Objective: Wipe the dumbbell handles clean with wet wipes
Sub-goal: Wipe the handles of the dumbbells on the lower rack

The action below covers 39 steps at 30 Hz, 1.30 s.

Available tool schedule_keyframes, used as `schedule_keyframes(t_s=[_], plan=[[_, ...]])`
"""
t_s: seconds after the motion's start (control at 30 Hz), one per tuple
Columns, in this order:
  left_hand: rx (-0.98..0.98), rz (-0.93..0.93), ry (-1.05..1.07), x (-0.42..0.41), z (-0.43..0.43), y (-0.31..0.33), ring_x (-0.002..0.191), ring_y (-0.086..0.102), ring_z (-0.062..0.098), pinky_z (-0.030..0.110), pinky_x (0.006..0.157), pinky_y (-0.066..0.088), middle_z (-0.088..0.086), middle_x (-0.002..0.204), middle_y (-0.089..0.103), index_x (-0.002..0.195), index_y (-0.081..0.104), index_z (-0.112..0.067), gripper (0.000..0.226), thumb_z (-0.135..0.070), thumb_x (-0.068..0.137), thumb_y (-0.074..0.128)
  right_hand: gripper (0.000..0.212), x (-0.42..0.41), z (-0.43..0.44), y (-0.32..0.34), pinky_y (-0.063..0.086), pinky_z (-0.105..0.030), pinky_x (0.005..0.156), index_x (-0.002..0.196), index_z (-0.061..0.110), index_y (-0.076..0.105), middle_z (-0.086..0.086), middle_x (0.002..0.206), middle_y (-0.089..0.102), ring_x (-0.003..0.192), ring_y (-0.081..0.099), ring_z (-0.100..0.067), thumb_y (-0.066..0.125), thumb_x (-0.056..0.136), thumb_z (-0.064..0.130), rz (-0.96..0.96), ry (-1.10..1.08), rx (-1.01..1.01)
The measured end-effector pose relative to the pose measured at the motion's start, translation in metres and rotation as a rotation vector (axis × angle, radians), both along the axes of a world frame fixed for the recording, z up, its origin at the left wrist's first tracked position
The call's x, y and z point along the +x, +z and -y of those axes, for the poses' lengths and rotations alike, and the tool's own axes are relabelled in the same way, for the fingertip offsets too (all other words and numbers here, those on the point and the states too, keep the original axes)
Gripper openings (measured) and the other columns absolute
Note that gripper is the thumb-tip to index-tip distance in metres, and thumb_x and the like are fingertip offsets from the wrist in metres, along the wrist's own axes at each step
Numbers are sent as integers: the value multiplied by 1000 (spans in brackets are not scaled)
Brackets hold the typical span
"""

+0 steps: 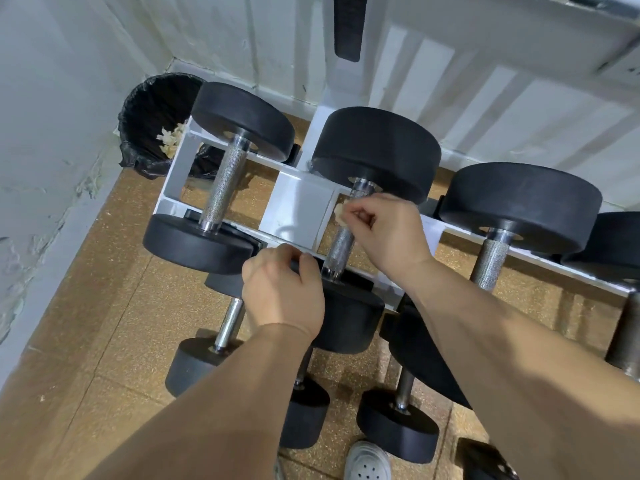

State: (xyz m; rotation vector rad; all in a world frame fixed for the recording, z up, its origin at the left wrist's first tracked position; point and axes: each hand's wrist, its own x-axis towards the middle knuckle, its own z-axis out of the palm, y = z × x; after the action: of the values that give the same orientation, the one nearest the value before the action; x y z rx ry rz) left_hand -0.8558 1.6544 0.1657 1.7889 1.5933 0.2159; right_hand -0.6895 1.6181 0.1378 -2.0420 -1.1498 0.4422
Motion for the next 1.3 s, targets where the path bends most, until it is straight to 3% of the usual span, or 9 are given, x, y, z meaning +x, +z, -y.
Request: schedule_keyframes(t_s=[0.13, 0.2, 0.3, 0.53, 0.73, 0.9, 1.03, 1.13, 1.3], plan=[[47, 2, -14, -1, 0, -2, 92, 41, 23, 36, 71, 31, -7, 74, 44, 62, 38, -29, 31, -33, 93, 44, 8, -10, 0, 1, 52, -29, 70, 92, 19, 79, 2, 75, 65, 73, 59, -13, 73, 88, 19, 89, -62, -14], [95, 52, -35, -3, -2, -6, 81, 48, 32, 36, 68, 29, -4, 67, 41, 60, 31, -29, 33, -36, 92, 38, 10, -17, 12, 4, 55, -33, 70, 95, 19, 79, 1, 78, 68, 76, 65, -18, 71, 89, 20, 159, 124, -65], [108, 91, -42, -6, -3, -9, 80, 50, 36, 41, 70, 35, 2, 74, 50, 69, 39, -26, 26, -35, 92, 33, 15, -13, 13, 11, 58, -37, 67, 99, 20, 78, 0, 85, 72, 81, 70, -25, 66, 93, 27, 327, 345, -131], [27, 64, -24, -6, 3, 1, 105, 45, 25, 45, 86, 43, 0, 108, 61, 104, 65, -19, 59, -45, 86, 16, 13, -10, -11, 17, 55, -33, 67, 100, 21, 80, -3, 81, 70, 73, 66, -24, 71, 91, 22, 364, -14, -152], [-6, 69, -5, -8, 2, -6, 107, 48, 30, 45, 86, 44, 4, 113, 63, 105, 66, -16, 57, -42, 84, 20, 10, -25, 5, 24, 54, -32, 72, 96, 22, 79, 6, 78, 68, 79, 63, -13, 71, 91, 18, 301, 317, -272], [-86, 82, -35, -11, 1, -3, 121, 44, 26, 45, 99, 41, 0, 128, 59, 122, 61, -23, 53, -38, 87, 24, 12, -14, -15, 24, 41, -10, 72, 100, 20, 80, 11, 74, 58, 73, 56, -9, 74, 90, 24, 333, -59, -205], [-100, 160, 13, -15, 0, -3, 117, 48, 26, 44, 97, 43, 1, 122, 63, 118, 63, -20, 46, -35, 86, 35, 7, -34, 2, 22, 43, -11, 72, 93, 20, 81, 12, 74, 61, 73, 55, -1, 77, 87, 18, 204, 36, -269], [-74, 194, 30, -15, 3, -7, 111, 50, 25, 44, 95, 47, 2, 116, 65, 115, 66, -17, 43, -35, 87, 38, 5, -33, 0, 28, 47, -19, 73, 90, 23, 81, 12, 79, 63, 74, 56, -1, 76, 89, 21, 272, 218, -340], [1, 282, 32, -21, 5, -17, 103, 51, 26, 43, 90, 48, 3, 104, 65, 105, 68, -15, 37, -35, 91, 40, 11, -16, -25, 28, 46, -17, 79, 96, 22, 81, 3, 90, 71, 85, 65, -14, 73, 90, 26, 341, -80, -326]])
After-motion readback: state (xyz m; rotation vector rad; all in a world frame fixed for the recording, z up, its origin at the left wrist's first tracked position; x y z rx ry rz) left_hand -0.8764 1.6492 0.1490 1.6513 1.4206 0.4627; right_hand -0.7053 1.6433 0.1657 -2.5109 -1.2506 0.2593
